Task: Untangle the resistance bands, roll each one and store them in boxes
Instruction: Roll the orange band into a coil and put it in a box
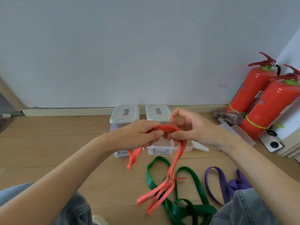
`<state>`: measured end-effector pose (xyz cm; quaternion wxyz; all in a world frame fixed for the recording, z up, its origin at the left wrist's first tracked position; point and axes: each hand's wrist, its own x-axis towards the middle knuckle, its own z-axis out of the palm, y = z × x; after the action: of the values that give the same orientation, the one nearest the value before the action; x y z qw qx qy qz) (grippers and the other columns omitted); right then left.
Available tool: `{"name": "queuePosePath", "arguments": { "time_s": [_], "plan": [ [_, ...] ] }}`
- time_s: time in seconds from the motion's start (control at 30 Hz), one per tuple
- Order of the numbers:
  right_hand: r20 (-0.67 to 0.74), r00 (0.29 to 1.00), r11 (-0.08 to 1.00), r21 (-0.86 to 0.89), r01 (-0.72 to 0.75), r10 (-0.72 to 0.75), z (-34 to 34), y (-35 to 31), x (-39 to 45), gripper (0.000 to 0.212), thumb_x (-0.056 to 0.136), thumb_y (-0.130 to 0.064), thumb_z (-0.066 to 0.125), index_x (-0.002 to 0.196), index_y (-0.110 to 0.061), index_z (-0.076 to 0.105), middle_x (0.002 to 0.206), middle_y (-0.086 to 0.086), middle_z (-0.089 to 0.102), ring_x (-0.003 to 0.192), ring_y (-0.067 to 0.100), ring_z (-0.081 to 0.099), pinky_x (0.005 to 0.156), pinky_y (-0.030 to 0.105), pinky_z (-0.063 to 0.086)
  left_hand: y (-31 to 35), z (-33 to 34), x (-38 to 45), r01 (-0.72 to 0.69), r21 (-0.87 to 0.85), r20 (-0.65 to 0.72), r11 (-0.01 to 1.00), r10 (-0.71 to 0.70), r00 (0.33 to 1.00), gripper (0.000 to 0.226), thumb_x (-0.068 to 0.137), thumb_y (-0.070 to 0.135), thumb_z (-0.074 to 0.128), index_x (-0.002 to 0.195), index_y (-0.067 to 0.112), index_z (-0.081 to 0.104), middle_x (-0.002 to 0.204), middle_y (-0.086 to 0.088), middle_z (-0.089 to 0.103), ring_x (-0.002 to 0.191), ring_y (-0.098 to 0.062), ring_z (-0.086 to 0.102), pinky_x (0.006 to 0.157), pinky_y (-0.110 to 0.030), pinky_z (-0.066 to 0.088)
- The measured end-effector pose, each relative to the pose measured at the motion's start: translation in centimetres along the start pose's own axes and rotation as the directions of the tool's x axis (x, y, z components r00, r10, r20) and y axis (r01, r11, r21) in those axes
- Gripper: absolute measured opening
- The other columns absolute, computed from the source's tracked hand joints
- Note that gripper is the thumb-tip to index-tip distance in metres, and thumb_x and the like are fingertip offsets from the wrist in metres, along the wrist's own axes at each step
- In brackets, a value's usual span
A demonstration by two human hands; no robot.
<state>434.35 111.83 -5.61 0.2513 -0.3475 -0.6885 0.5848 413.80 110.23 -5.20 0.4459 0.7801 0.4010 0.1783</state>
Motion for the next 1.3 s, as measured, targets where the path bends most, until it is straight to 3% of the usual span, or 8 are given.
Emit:
{"name": "queuePosePath", "arguments": {
  "time_s": [0.2, 0.4, 0.53, 0.67, 0.83, 1.07, 1.2, 1.3],
  "plan": [
    [0.005, 1.0, 0.996, 0.09, 0.002, -0.003, -0.1, -0.3, 0.0, 0.013, 0.084, -0.013, 0.057, 0.096, -0.012, 0.051, 0.071, 0.003, 0.061, 0.048, 0.009, 0.037, 0.049, 0.019, 0.038, 0.3, -1.0, -0.4, 0.014, 0.029, 0.023, 0.999, -0.014, 1.0, 0.025, 0.099, 0.013, 0.041, 0.088, 0.018, 0.063, 0.058, 0.02, 0.059, 0.051, 0.004, 0.052, 0.055, -0.009, 0.041],
    [0.014, 0.998, 0.997, 0.056, -0.058, 0.057, 0.4, -0.5, 0.2, 0.022, 0.079, -0.012, 0.066, 0.093, -0.017, 0.049, 0.065, -0.002, 0.053, 0.041, 0.005, 0.027, 0.037, 0.014, 0.025, -0.3, -0.3, 0.3, -0.03, 0.272, -0.279, 0.962, 0.109, 0.954, 0.024, 0.097, 0.012, 0.042, 0.1, 0.018, 0.065, 0.05, 0.015, 0.056, 0.049, -0.004, 0.054, 0.054, -0.012, 0.042],
    [-0.156, 0.988, 0.999, 0.051, -0.003, 0.011, 0.1, -0.6, 0.4, 0.011, 0.084, -0.013, 0.062, 0.089, -0.015, 0.053, 0.059, -0.007, 0.046, 0.041, 0.005, 0.024, 0.036, 0.015, 0.02, -0.5, -0.1, 0.1, 0.045, 0.087, -0.12, 0.995, -0.034, 0.992, 0.023, 0.098, 0.021, 0.041, 0.097, 0.012, 0.062, 0.061, 0.016, 0.06, 0.055, -0.001, 0.055, 0.056, -0.012, 0.043],
    [-0.284, 0.958, 0.993, 0.091, 0.072, -0.043, -0.7, -0.5, 0.1, 0.004, 0.088, -0.01, 0.058, 0.087, -0.014, 0.056, 0.059, -0.001, 0.047, 0.041, 0.007, 0.029, 0.037, 0.017, 0.029, -0.9, -0.3, 0.0, 0.037, 0.21, -0.144, 0.977, -0.007, 0.99, 0.015, 0.097, 0.018, 0.045, 0.102, 0.013, 0.058, 0.063, 0.013, 0.055, 0.056, 0.001, 0.051, 0.06, -0.014, 0.044],
    [-0.138, 0.99, 1.0, -0.01, 0.022, -0.023, -0.7, -0.6, -0.3, 0.021, 0.064, -0.024, 0.075, 0.076, -0.02, 0.058, 0.078, 0.01, 0.069, 0.066, 0.017, 0.066, 0.064, 0.023, 0.053, -0.6, -0.4, 0.1, 0.023, 0.172, -0.149, 0.985, 0.003, 0.989, 0.019, 0.098, 0.016, 0.04, 0.1, 0.015, 0.058, 0.057, 0.014, 0.048, 0.053, -0.001, 0.045, 0.058, -0.017, 0.041],
    [-0.095, 0.993, 0.99, -0.127, 0.061, -0.073, 1.0, -0.5, 0.3, 0.019, 0.083, -0.007, 0.067, 0.082, -0.021, 0.054, 0.071, 0.003, 0.065, 0.052, 0.008, 0.049, 0.045, 0.017, 0.037, -0.1, -0.1, 0.0, 0.027, 0.018, 0.001, 0.999, -0.027, 1.0, 0.017, 0.098, 0.014, 0.041, 0.093, 0.018, 0.057, 0.065, 0.008, 0.051, 0.058, -0.006, 0.049, 0.059, -0.015, 0.042],
    [-0.336, 0.939, 0.995, -0.082, 0.056, -0.081, -0.1, -0.2, 0.6, 0.011, 0.085, -0.006, 0.064, 0.084, -0.016, 0.058, 0.064, 0.002, 0.065, 0.042, 0.006, 0.036, 0.041, 0.016, 0.03, -0.4, -1.0, -0.3, 0.095, -0.125, 0.053, 0.988, -0.089, 0.995, 0.018, 0.097, 0.012, 0.043, 0.109, 0.01, 0.057, 0.098, -0.004, 0.069, 0.083, -0.012, 0.068, 0.077, -0.021, 0.054],
    [-0.503, 0.862, 0.996, -0.083, 0.026, -0.065, -1.0, 0.4, 0.5, 0.008, 0.087, -0.006, 0.061, 0.086, -0.014, 0.058, 0.062, 0.002, 0.065, 0.04, 0.006, 0.033, 0.04, 0.017, 0.029, -0.8, -1.0, -0.4, 0.18, -0.159, 0.047, 0.971, -0.174, 0.984, 0.015, 0.095, 0.011, 0.048, 0.107, 0.009, 0.057, 0.1, -0.01, 0.07, 0.082, -0.025, 0.07, 0.081, -0.036, 0.057]
  ]
}}
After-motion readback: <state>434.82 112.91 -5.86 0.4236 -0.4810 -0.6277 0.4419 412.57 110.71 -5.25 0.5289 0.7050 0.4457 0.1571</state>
